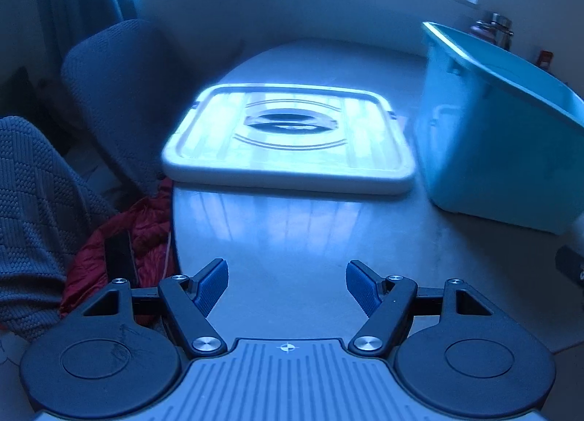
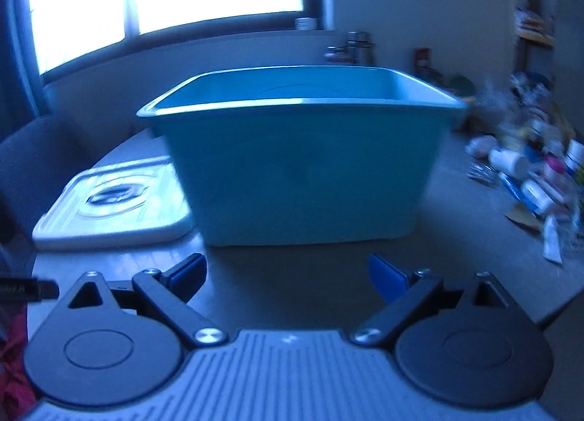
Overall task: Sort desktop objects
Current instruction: 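Move both tools to the white tub lid beside the tub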
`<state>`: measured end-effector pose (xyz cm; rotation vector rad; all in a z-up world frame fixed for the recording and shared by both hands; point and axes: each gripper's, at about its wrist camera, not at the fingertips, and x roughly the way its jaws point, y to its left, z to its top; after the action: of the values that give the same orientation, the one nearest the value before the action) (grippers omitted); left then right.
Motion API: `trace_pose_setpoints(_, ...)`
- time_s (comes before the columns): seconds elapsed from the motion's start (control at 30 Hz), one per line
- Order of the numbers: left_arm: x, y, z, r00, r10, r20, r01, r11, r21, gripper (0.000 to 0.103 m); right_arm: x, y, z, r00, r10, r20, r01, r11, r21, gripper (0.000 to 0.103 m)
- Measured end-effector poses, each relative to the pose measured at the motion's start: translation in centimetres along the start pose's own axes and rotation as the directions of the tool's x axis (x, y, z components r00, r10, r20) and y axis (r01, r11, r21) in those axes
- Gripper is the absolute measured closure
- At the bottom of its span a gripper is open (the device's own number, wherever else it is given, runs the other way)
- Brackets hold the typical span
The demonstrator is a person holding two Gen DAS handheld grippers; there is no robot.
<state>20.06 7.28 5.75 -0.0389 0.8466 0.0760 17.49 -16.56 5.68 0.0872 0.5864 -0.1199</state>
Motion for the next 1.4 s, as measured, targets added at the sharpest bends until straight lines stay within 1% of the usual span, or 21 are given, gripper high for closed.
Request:
trace_pose_setpoints(0.17,2.4,2.2,2.2,1.0,0.007,-0.024,-0.007,1.0,0.025,0.029,2.4,3.4,0.4,0.998,0.048,-0.047,-0.049,0.999,-0.019,0.007)
trace_pose_setpoints(0.27,3.7,3.8,3.8,1.0,0.004,-0.031,-0.003,0.999,0.039,0.029,4.0,5.8,0.7,0.995,0.065,-0.074,-0.069,0.997,-0.045,0.007)
trace_pose_setpoints(0.37,5.3,5.7,5.3,0.999,0.007,-0.053,-0.005,0.999,0.036,0.029,5.6,8.1,1.2,0.992,0.08,-0.101,-0.085,0.995,-0.046,0.007)
trace_pose_setpoints(0.5,7.2,8.2,7.1,0.996,-0.001,-0.088,0.002,1.0,0.008,0.029,7.5,11.0,2.1,0.989,0.084,-0.119,-0.09,0.995,-0.041,0.007)
trace_pose_setpoints(0.7,9.8,11.5,9.4,0.994,0.008,-0.106,-0.008,1.0,-0.002,0.029,9.6,14.6,2.8,0.985,0.088,-0.145,-0.095,0.995,-0.042,0.007)
trace_pose_setpoints(0.8,10.9,12.8,10.1,0.994,0.003,-0.111,-0.005,1.0,-0.013,0.029,10.5,16.1,3.0,0.985,0.083,-0.152,-0.091,0.995,-0.046,0.007)
trace_pose_setpoints(0.97,12.4,14.1,11.1,0.992,-0.015,-0.128,0.015,1.0,-0.004,0.029,11.6,17.6,3.6,0.986,0.057,-0.158,-0.065,0.997,-0.045,0.007)
trace_pose_setpoints(1.27,15.3,15.4,13.2,0.988,-0.047,-0.145,0.048,0.999,0.003,0.029,13.6,19.1,4.4,0.987,0.014,-0.158,-0.018,0.999,-0.028,0.007)
trace_pose_setpoints(1.4,16.5,16.0,14.0,0.985,-0.058,-0.163,0.056,0.998,-0.017,0.029,14.7,19.2,4.8,0.986,0.003,-0.167,-0.006,1.0,-0.019,0.007)
